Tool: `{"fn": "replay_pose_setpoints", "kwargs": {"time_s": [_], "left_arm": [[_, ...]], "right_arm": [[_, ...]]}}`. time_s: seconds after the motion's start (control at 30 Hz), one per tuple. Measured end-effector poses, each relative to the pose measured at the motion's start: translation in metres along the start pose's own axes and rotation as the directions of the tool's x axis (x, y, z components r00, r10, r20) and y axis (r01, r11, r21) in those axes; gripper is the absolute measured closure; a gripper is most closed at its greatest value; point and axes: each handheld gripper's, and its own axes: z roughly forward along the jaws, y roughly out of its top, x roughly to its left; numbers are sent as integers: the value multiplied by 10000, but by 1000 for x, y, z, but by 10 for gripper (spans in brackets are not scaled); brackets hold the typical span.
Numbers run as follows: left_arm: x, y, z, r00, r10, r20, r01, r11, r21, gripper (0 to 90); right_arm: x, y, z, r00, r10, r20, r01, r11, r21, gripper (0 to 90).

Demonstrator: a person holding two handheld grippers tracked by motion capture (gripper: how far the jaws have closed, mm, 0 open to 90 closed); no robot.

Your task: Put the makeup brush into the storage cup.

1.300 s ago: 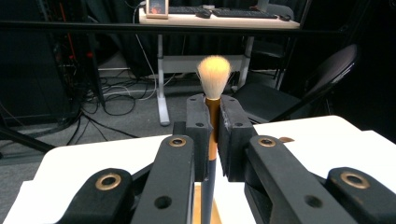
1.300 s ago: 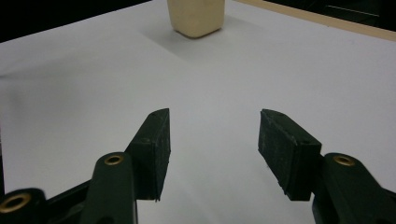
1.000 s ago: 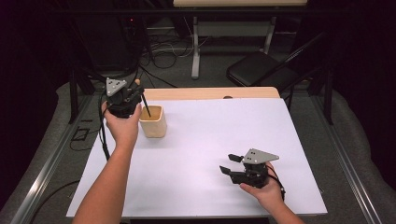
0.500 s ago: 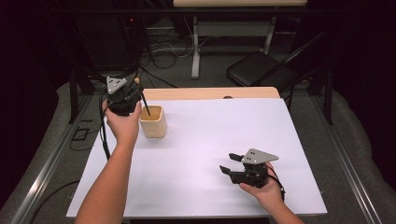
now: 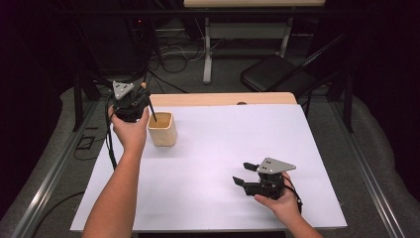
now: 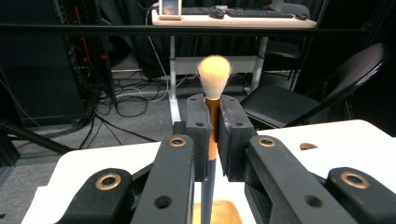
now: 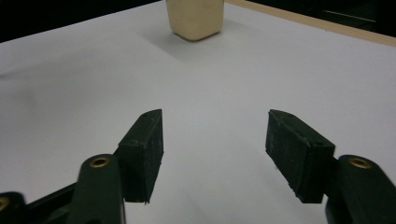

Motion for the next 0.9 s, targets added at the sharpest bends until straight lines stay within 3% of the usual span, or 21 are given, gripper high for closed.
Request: {"fn": "replay_pose_setpoints", "kwargs": {"time_s": [0.2,0.43,0.9], "left_arm": [[3,-3,3,10000,-1,-36,1,10000,-20,838],[3,-9,5,10000,-32,30,31,10000,56,838],[5,-18,7,10000,-46,74,45,9998,173,838]], "right_arm": [[2,0,1,9998,-91,188,91,10000,-9,330],[1,-1,0,9995,186,274,-185,9998,-49,301],[2,-2,3,9996,259,113,-261,9995,165,215]]}}
